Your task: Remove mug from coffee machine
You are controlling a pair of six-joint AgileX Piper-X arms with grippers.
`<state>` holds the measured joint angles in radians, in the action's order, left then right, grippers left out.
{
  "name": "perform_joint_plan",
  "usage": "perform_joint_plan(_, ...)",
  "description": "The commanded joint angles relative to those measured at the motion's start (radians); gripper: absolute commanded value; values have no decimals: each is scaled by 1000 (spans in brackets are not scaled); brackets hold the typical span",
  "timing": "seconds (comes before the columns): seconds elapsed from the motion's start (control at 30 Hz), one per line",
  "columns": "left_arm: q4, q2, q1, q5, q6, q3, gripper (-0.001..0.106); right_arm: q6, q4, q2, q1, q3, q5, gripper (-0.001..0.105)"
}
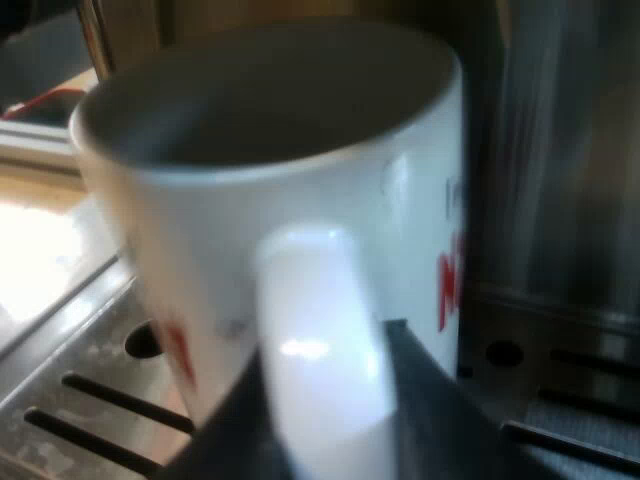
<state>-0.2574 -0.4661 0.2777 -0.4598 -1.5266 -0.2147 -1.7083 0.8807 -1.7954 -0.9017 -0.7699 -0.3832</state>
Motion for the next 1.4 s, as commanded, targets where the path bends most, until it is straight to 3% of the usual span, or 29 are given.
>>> perform_joint_plan(0.03,16,-1,4,-10,-3,-3,70,0,6,0,2,-8,7,0)
perform_joint_plan(0.17,16,-1,4,-10,-3,-3,70,-70,6,0,0,-8,7,0)
perform_joint_plan(0.43,16,-1,4,-10,-3,-3,70,-92,6,20,-33,-8,-21,0)
perform_joint_plan(0.67,16,-1,4,-10,-3,-3,70,-92,6,59,-58,28,-107,0)
perform_joint_plan(1.0,16,-1,4,-10,-3,-3,70,-92,2,265,-69,237,-110,0)
perform_joint_plan(1.4,16,-1,17,-32,-36,-8,70,-92,-161,509,-134,356,-201,0)
